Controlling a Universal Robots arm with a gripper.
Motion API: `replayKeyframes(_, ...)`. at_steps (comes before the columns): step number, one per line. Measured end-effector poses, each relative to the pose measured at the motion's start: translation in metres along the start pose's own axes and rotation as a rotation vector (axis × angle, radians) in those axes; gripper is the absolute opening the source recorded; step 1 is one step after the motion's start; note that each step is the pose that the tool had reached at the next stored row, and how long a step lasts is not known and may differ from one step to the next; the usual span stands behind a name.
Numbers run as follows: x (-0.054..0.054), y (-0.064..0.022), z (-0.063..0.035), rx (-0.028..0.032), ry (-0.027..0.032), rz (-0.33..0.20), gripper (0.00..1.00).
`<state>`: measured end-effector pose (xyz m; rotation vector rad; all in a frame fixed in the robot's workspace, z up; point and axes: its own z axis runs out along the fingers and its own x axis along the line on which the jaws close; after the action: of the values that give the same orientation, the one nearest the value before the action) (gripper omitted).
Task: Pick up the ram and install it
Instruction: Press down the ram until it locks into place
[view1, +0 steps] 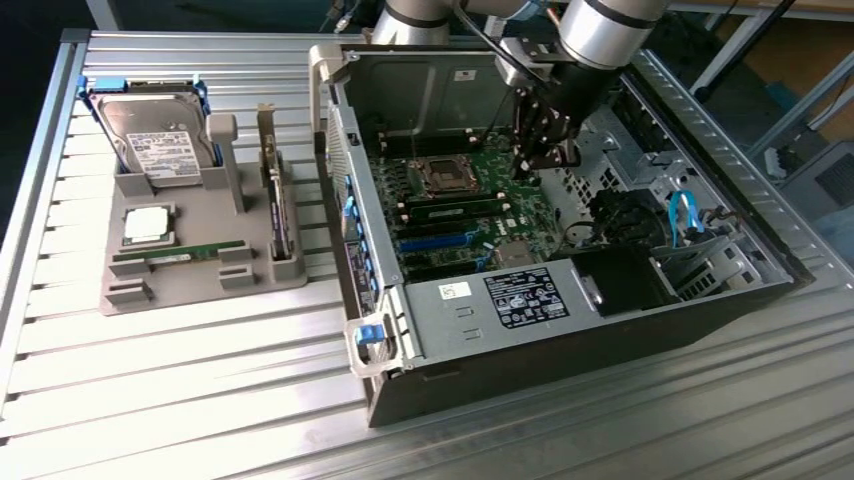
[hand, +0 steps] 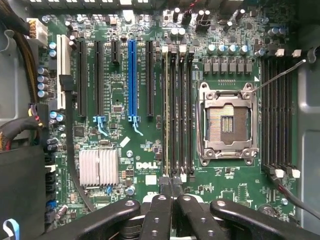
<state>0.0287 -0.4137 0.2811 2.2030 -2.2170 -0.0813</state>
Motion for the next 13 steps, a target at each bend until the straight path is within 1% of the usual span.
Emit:
replayKeyframes(4,0.0,-0.0006,0.0122,0.0,-0.0001,0.0,0.1)
replayKeyframes(13,0.001,-0.0015,0.0323,0.0,-0.0001,0.0,0.1)
